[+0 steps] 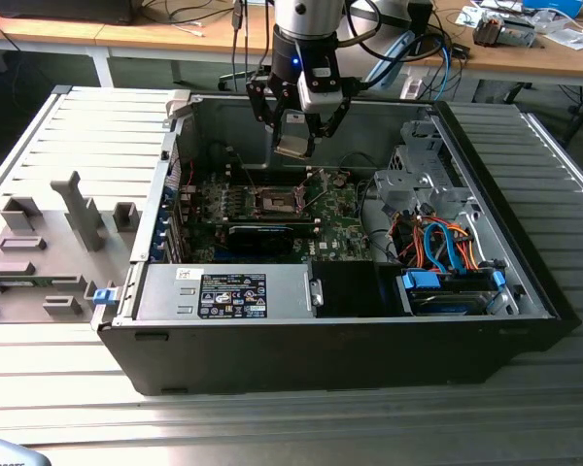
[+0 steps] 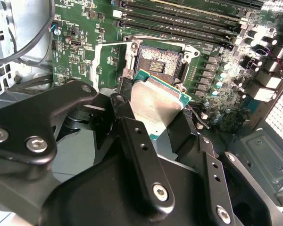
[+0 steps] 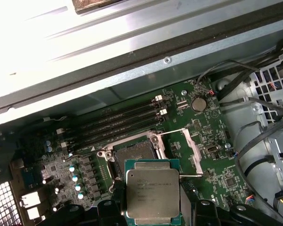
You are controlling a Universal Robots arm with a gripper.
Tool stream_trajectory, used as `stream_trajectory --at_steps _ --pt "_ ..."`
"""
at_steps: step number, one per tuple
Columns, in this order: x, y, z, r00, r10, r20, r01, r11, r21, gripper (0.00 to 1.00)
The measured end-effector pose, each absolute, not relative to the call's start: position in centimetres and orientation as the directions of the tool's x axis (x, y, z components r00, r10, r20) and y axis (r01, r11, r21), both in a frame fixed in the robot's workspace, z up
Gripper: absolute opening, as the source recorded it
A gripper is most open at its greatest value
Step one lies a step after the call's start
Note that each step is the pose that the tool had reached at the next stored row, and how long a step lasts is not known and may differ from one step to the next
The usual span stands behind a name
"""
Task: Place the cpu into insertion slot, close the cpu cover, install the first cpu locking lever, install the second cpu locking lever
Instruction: 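Place the cpu into insertion slot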
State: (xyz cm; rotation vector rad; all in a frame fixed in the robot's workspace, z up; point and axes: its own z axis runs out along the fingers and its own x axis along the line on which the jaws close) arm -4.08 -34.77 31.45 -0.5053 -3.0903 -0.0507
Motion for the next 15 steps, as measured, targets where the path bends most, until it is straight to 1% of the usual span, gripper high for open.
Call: stream_trajectory --at_steps 15 --pt "-4.08 -34.77 31.45 -0.944 0.329 0.015 0.329 0.944 0.030 0.55"
